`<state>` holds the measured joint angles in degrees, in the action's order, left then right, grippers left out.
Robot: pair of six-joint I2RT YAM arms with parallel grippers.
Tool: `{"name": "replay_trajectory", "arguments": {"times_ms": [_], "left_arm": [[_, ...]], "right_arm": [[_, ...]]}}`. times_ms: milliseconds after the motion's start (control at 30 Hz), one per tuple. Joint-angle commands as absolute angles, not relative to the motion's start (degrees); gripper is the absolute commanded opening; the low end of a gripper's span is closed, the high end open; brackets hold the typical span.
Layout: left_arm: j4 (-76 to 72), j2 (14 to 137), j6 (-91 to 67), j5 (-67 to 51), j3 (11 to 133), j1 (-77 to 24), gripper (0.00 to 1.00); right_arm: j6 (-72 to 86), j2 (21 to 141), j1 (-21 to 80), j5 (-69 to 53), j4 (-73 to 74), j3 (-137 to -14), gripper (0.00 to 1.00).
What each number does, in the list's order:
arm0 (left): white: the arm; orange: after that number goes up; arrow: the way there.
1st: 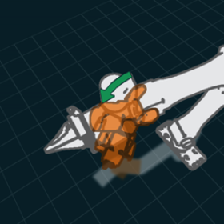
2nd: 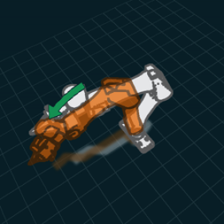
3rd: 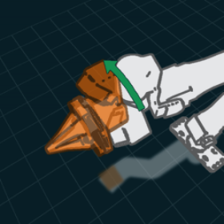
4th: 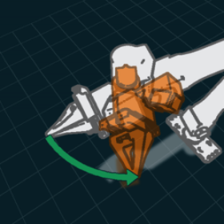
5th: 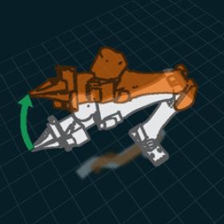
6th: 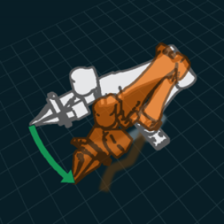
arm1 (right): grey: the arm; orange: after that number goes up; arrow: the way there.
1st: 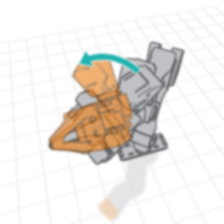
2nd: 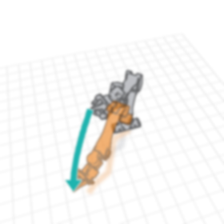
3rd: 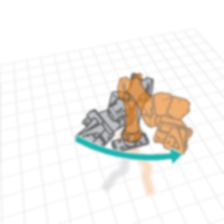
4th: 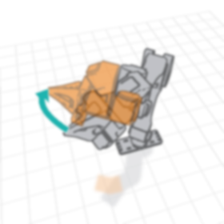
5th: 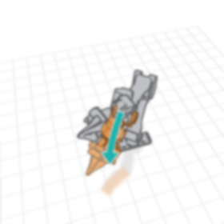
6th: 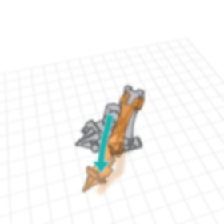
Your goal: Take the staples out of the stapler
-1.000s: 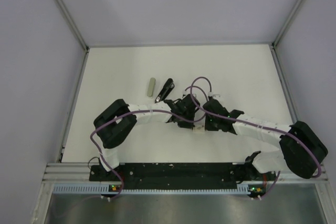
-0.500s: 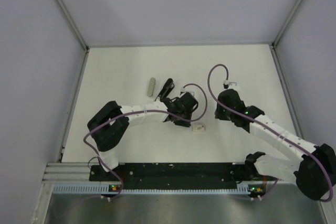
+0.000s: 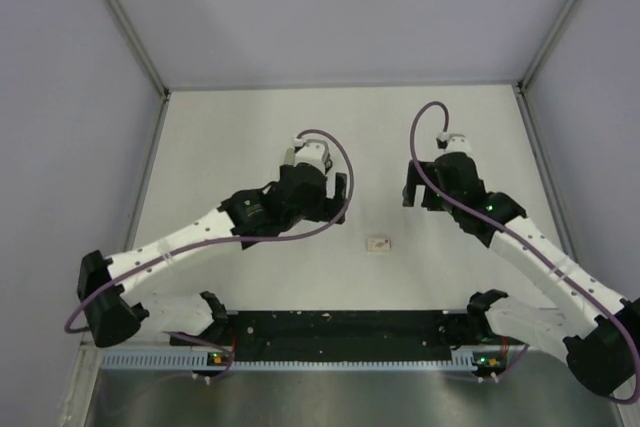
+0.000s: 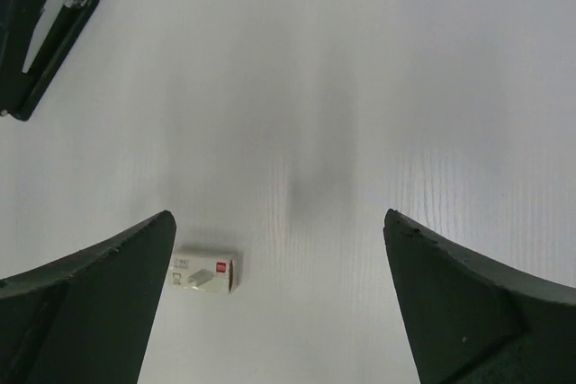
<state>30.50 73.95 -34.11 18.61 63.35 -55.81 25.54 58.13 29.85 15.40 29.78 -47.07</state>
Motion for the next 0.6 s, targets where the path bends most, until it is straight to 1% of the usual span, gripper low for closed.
{"name": "replay_trajectory", "arguments": {"times_ms": [0,167,300,367,433,567], "left_arm": [[29.1,64.4,-29.1,26.5,60.8,-55.7,0.99],[28.8,55.7,-25.7,30.6,58.5,-55.6,0.99],[31.6,52.3,-24.8,32.2,58.5,-55.7,0.99],[32.3,50.3,-24.8,32.7,58.0,-55.6,0.99],[32.2,48.6,-24.6,33.1,57.2,-55.6,0.99],[32.1,46.8,-24.4,34.7,55.8,-55.6,0.99]], "right_arm": [[23.6,54.1,29.5,16.0,30.8,-51.7,0.99],[24.4,50.1,29.6,19.1,32.4,-53.5,0.99],[23.6,48.3,29.6,22.1,32.9,-53.3,0.99],[22.9,48.3,29.5,22.2,33.0,-53.4,0.99],[20.8,48.5,29.5,19.4,32.7,-53.7,0.99],[22.9,50.4,29.5,22.8,33.1,-54.4,0.99]]}}
